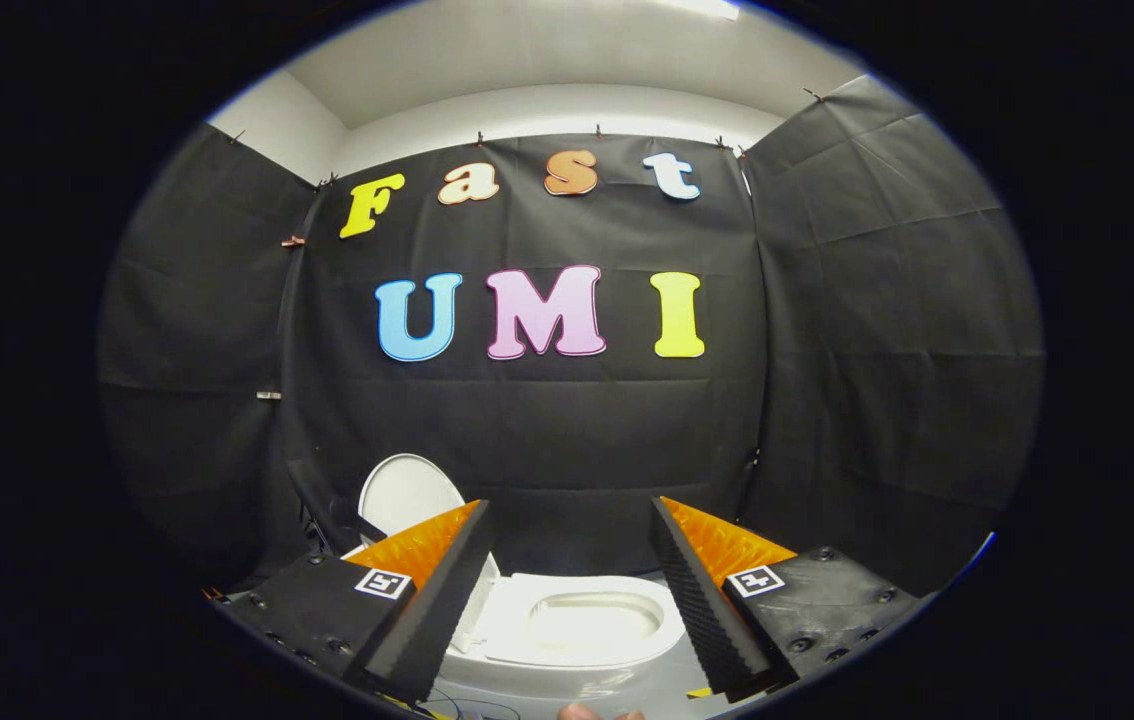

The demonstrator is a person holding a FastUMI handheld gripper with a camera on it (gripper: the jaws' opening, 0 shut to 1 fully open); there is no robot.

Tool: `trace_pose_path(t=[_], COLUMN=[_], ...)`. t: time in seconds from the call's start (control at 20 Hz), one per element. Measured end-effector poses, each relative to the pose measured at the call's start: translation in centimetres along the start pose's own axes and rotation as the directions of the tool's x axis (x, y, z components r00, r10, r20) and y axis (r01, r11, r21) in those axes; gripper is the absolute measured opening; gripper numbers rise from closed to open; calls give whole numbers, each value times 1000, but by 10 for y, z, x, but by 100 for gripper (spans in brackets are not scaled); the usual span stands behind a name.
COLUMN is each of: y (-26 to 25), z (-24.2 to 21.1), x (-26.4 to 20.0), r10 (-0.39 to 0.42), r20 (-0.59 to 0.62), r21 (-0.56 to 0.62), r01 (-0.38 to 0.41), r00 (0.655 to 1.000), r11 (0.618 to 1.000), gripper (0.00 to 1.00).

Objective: Open the toilet lid.

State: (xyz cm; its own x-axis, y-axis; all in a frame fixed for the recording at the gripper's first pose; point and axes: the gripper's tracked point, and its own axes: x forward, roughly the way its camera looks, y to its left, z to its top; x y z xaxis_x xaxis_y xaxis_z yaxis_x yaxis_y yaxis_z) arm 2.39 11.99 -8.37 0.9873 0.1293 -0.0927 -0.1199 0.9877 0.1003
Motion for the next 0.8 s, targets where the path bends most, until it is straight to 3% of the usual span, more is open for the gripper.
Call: trace_pose_path(t=[0.8], y=[2], z=[5], x=[-7], r10=[22], r20=[2], r21=[47], r01=[-22], r00=[1000], r11=[999], gripper=[100])
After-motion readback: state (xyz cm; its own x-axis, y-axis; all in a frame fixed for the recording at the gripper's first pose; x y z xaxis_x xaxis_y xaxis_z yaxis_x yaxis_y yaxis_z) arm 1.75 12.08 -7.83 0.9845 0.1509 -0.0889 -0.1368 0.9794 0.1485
